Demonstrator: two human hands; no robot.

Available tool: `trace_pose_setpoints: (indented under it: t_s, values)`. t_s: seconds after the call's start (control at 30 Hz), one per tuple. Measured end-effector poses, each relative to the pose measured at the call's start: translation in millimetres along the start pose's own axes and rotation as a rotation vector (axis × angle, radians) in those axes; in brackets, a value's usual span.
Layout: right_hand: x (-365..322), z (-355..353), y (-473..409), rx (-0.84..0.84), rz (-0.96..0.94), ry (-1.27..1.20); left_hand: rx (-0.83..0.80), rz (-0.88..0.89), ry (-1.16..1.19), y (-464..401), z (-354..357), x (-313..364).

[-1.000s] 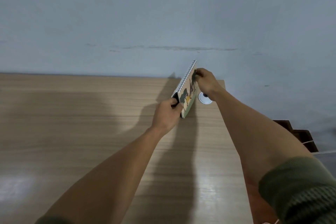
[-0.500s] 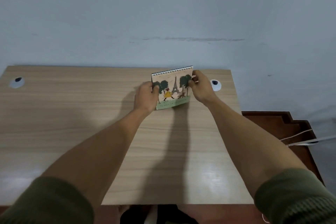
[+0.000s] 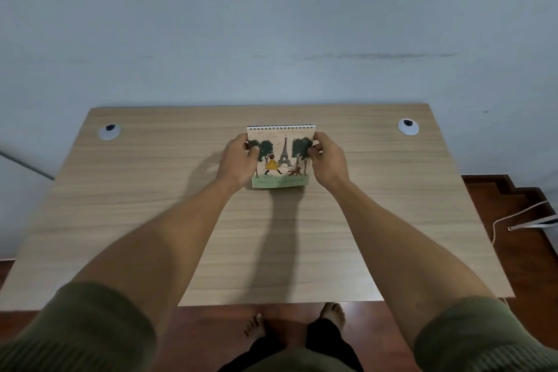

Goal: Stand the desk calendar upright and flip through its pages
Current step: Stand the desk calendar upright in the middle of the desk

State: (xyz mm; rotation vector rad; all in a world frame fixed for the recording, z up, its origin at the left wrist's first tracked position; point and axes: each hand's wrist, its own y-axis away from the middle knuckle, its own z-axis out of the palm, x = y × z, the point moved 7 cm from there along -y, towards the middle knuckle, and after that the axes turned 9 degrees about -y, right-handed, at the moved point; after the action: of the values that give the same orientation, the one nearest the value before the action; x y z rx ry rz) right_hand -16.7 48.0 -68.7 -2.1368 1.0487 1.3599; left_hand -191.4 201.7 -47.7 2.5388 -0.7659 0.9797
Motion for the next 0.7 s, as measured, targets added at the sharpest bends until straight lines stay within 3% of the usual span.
trace_pose_setpoints:
  t_s: [0.3,0.7]
  values:
    - [-25.3,62.4,20.5,0.011,0.020,-0.026,-0.011,-0.007,0.073,10.4,-40.1,-53.1]
    - [-28.7,77.7,20.8,0.030,0.043,-0.006,-0.016,0.008,0.163,9.9,-42.9,-73.5]
